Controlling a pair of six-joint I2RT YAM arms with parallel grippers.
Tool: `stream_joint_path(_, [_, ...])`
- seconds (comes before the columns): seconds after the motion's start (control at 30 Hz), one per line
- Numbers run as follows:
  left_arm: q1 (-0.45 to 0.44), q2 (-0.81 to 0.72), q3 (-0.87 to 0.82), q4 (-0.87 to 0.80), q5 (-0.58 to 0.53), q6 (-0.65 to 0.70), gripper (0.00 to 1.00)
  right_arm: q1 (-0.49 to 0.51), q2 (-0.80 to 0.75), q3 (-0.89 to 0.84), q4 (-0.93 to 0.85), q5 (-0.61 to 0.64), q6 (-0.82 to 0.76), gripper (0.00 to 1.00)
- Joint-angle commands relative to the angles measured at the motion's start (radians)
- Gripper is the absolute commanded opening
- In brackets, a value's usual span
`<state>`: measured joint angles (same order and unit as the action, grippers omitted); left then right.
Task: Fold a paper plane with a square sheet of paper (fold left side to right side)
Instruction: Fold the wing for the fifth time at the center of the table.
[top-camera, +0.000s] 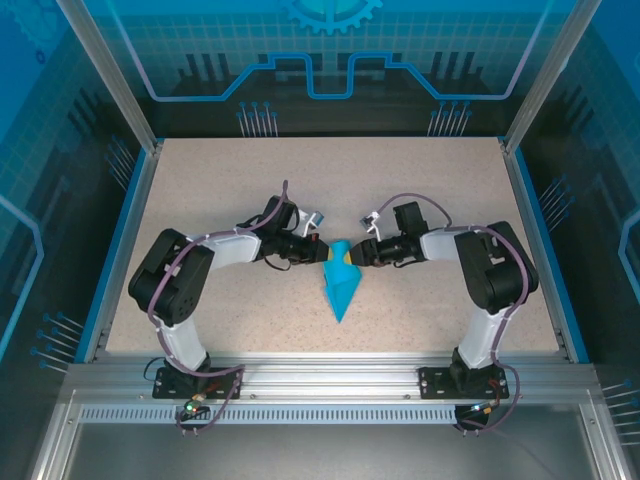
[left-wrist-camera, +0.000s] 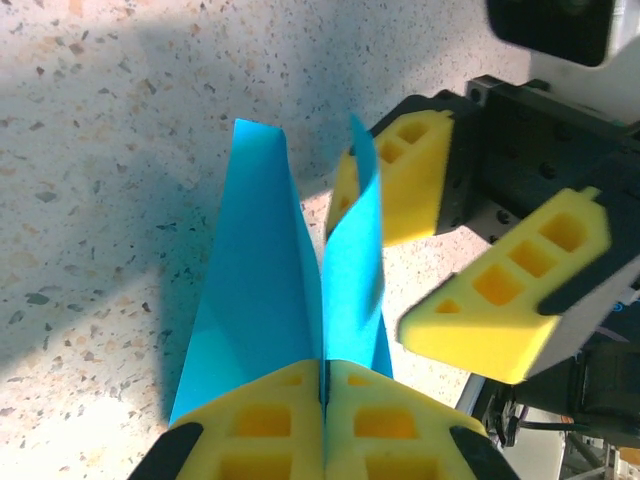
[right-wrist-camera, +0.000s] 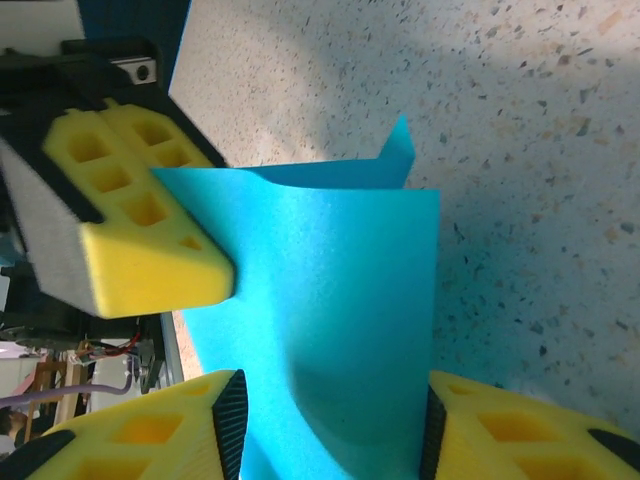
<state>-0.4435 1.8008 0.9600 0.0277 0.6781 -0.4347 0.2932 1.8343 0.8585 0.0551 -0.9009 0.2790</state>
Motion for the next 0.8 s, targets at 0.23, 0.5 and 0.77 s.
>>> stream_joint_path(0.23, [-0.003, 0.027, 0.011, -0.028, 0.012, 0.048, 0.04, -0.028, -0.055, 0.014, -0.09, -0.025, -0.057, 0.42])
stream_joint_path(0.5, [-0.004, 0.018, 0.024, -0.041, 0.006, 0.06, 0.24, -0.029, -0.058, 0.069, -0.206, 0.031, -0.047, 0.08])
stream_joint_path(0.77, [-0.004, -0.104, 0.054, -0.175, -0.173, 0.125, 0.66, -0.004, -0.101, 0.065, -0.294, 0.154, 0.096, 0.0])
